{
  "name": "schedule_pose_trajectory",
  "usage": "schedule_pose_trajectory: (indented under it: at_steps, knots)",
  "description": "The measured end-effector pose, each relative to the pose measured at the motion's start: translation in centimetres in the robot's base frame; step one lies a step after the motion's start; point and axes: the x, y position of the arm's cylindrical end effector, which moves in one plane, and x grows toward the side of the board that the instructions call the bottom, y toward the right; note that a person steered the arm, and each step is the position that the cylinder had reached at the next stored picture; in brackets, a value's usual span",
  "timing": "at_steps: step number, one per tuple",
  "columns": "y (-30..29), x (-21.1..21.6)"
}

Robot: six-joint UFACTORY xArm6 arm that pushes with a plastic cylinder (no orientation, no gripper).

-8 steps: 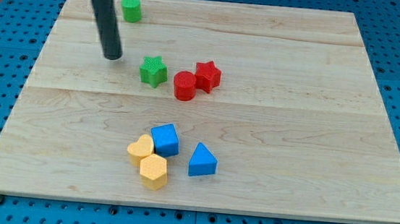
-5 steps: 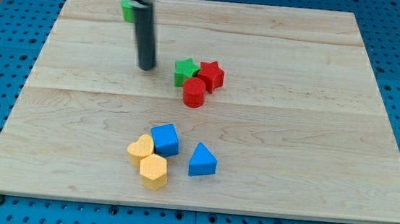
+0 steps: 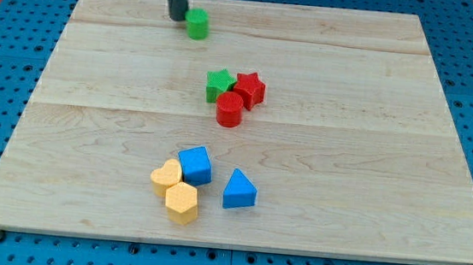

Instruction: Adjust the red blocks and green blocks at the center of the board

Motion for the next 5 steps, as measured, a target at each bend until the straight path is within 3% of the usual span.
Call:
schedule_pose_trajectory:
  at_steps: [1, 2, 3, 4, 5]
  knots:
    - [4.9, -0.3]
    - [5.6, -3.3]
    - [10.4, 0.9]
    - [7.7, 3.0]
    - [11.5, 4.1]
